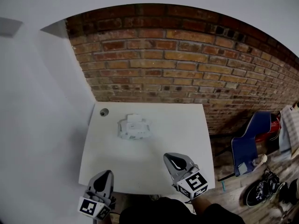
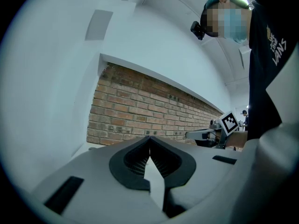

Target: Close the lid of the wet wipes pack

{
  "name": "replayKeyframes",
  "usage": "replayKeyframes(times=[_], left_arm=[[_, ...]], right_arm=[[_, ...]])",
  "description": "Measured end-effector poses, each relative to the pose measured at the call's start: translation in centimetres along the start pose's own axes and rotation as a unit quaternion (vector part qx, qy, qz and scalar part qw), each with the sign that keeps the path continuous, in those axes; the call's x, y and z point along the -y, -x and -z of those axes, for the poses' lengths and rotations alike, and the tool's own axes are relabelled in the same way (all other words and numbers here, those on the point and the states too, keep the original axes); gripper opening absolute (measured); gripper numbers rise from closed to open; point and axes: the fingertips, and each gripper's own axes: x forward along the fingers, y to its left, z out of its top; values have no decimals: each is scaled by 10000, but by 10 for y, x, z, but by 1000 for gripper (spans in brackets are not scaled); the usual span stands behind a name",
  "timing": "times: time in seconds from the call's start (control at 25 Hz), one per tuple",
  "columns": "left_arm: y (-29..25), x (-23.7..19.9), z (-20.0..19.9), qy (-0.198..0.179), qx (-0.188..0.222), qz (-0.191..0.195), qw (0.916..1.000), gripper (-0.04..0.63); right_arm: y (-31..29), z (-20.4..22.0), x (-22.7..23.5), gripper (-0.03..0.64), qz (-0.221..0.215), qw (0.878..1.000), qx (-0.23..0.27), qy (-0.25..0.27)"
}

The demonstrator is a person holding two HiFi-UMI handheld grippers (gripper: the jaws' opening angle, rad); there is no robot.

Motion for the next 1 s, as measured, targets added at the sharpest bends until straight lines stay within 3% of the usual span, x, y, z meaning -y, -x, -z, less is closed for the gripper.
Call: replayKeyframes(times=[0.2, 0.72, 1.0], left_arm=[[-6, -24, -8, 91, -9, 221, 9997, -2], [-8, -104, -30, -33, -233, 1340, 9907, -2], [-2, -135, -19, -334, -496, 1683, 9839, -2]], right_arm=[[-20, -8, -6, -2, 204, 9998, -33, -67], [-64, -22, -48, -2, 1280, 9913, 128, -262], [-68, -24, -74, -2, 1750, 9840, 112, -311]])
